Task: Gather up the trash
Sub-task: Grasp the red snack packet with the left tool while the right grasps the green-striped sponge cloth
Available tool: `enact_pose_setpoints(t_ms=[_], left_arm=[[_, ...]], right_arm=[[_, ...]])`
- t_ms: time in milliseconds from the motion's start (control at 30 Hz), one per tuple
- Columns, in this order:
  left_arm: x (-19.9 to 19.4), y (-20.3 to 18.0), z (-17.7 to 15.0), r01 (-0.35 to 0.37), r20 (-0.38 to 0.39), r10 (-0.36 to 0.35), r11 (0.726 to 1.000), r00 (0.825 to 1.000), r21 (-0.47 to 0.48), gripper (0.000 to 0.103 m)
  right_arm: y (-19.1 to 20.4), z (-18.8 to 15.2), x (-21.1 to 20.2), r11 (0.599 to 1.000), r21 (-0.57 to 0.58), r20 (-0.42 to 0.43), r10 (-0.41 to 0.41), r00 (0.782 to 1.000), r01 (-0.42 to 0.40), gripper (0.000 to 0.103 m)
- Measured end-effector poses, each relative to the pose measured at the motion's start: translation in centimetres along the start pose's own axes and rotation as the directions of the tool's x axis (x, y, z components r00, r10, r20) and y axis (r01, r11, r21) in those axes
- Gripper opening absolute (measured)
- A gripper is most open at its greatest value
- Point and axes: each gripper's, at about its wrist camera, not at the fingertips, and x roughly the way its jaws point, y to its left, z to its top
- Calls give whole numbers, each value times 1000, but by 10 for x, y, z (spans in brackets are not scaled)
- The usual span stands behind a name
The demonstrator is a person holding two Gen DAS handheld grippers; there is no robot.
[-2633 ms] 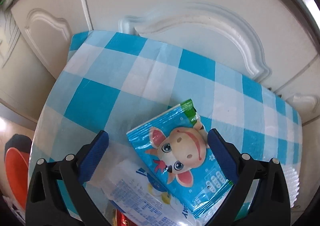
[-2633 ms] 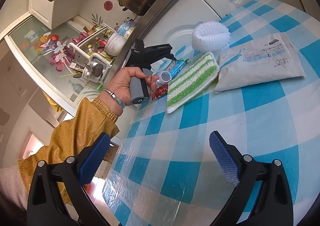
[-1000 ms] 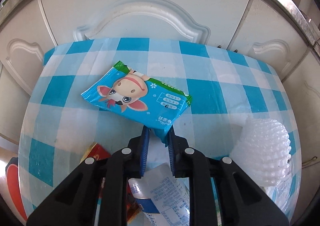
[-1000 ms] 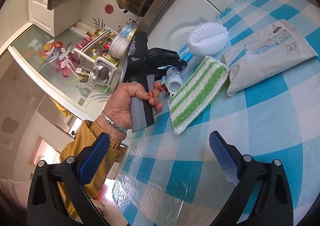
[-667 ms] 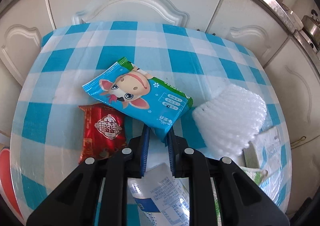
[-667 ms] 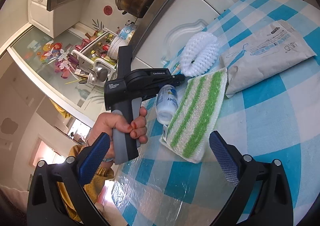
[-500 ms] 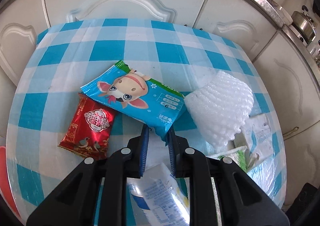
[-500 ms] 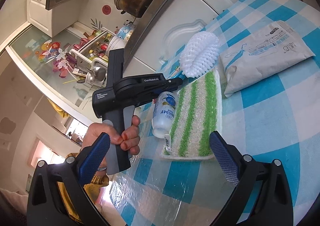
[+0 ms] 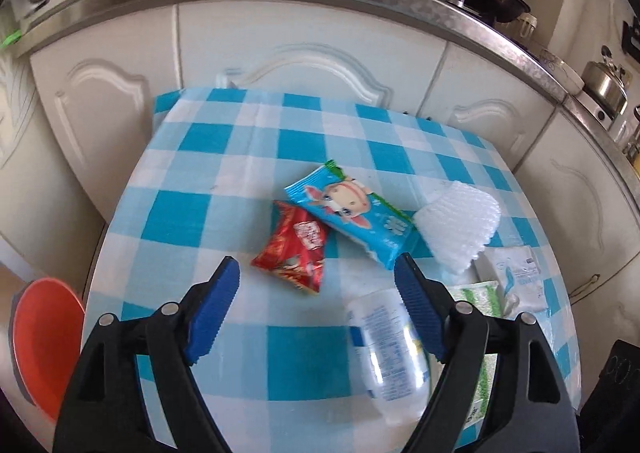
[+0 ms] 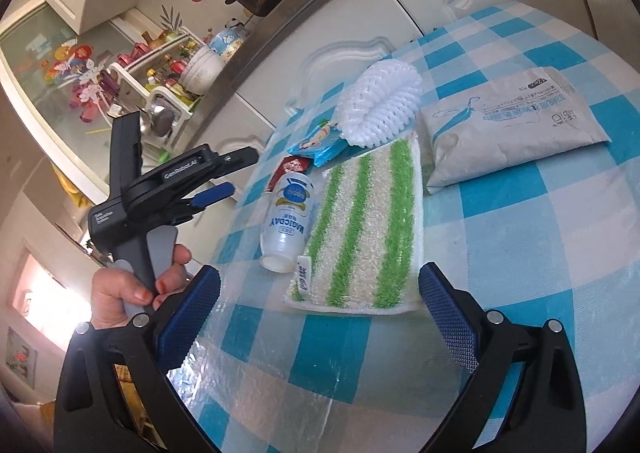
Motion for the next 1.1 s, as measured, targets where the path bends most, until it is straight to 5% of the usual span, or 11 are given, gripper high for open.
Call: enact_pose_setpoints(t_ms=[133, 467, 533, 633, 1100], left_arm=[[20, 25, -1, -22, -35, 20, 998, 999, -61, 80], [70, 7, 12, -7, -91, 22, 987, 996, 161, 80], [73, 3, 14, -24, -86, 42, 979, 995, 204, 72], [74, 3, 17, -43, -77, 61, 975, 995, 216, 45], [49, 12, -13, -64, 4, 64, 981, 998, 181, 42]], right_arm=[[10, -1, 11, 987, -92, -29, -135, 990, 132, 98], [23, 4, 43, 945, -204, -70, -275, 959, 256, 99], [24, 5, 47, 937, -219, -70, -293, 953, 272, 99], [26, 7, 52, 927, -230, -65, -318, 946, 296, 99], [37, 10, 78, 828, -345, -52, -488, 871, 443, 97]])
